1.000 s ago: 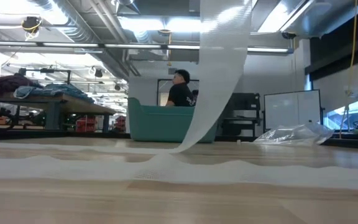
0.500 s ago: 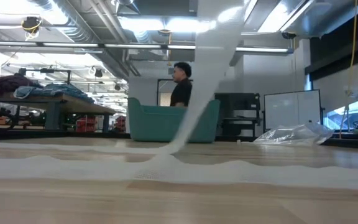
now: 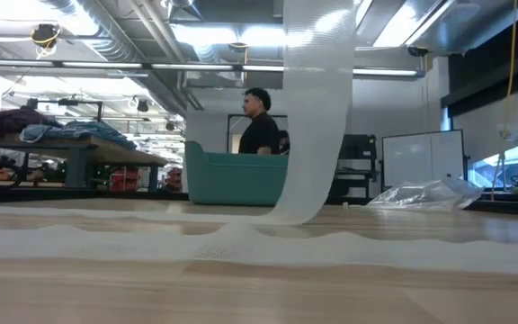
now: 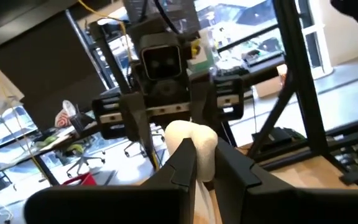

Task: Roll bandage
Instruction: Roll the top white bandage

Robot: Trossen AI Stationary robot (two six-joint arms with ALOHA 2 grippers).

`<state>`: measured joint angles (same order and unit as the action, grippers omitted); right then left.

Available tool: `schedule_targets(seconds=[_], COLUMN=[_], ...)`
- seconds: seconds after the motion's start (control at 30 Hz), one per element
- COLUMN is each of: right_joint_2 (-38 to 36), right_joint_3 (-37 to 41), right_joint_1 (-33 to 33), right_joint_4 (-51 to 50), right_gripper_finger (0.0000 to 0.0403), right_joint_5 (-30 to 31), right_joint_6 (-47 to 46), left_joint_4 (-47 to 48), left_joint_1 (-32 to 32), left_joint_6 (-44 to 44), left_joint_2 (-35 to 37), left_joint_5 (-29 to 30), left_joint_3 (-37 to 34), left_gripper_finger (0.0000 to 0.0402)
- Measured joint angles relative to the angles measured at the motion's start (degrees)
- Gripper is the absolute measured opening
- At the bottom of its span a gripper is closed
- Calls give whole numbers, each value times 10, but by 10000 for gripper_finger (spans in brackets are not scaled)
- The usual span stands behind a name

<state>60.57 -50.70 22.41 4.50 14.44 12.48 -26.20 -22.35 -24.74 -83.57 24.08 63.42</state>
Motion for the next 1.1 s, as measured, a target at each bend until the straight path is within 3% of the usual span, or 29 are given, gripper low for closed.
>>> schedule_targets(seconds=[0.23, 0.37, 0.77, 0.97, 1.1], right_joint_2=[45, 59, 59, 59, 58], right_joint_3=[0, 0, 0, 0, 0], right_joint_1=[0, 0, 0, 1, 1], right_joint_4=[77, 110, 129, 131, 137], right_gripper_finger=[184, 165, 97, 25, 25], right_joint_5=[-31, -43, -20, -4, 41], right_joint_6=[26, 38, 62, 100, 151], left_joint_4=[8, 9, 4, -8, 0], left_joint_1=[-1, -1, -1, -1, -2], left_joint_6=[-41, -111, -167, -115, 4], left_joint_2=[0, 0, 0, 0, 11], left_joint_5=[-1, -1, 2, 15, 59], left_joint_3=[0, 0, 0, 0, 0], left_gripper_finger=[32, 32, 33, 35, 64])
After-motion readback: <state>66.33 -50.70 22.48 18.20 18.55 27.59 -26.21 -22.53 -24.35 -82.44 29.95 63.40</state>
